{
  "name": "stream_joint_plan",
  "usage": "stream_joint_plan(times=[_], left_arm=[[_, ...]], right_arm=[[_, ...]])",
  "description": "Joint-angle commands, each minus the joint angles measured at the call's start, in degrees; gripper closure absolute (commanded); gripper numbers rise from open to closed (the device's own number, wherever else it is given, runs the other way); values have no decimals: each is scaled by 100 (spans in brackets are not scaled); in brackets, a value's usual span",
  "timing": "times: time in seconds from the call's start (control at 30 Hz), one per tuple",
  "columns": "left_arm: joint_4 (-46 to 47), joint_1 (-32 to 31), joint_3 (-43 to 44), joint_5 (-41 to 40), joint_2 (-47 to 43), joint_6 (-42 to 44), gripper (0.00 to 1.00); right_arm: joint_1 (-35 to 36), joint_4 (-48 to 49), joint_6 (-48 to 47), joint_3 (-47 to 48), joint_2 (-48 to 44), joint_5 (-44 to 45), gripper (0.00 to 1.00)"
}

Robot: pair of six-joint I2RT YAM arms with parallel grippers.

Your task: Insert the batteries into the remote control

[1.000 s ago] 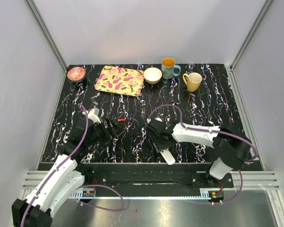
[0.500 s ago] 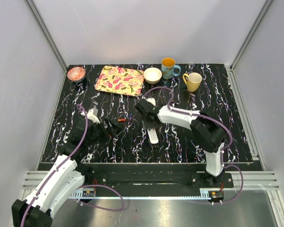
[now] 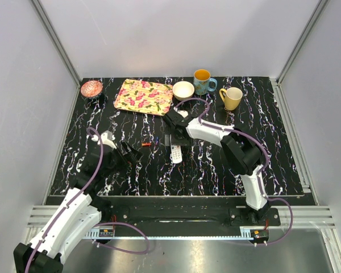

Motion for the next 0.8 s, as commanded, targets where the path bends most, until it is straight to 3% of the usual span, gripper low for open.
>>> stream_joint_plan(times=[0.0, 0.07, 0.23, 0.33, 0.57, 0.6, 0.77], left_arm=[[101, 23, 293, -208, 52, 6, 1], [92, 14, 337, -252, 201, 6, 1], [100, -108, 688, -436, 649, 59, 1], [276, -633, 1004, -744, 1105, -29, 2], [531, -2076, 2295, -1675, 3468, -275, 10], [427, -2182, 2732, -1746, 4123, -354, 11], [-57, -2657, 4157, -2255, 5674, -548, 11]], right_arm=[[-2, -83, 285, 149, -268, -159, 5], [-2, -66, 320, 175, -601, -203, 0], [-63, -259, 101, -123, -1691, 155, 0], [-221, -364, -101, -781, -2772, 533, 0], [-283, -470, -181, -2320, -5293, 1159, 0], [-283, -479, -181, -2547, -5471, 1168, 0], [-283, -637, -260, -2831, -6113, 1317, 0]])
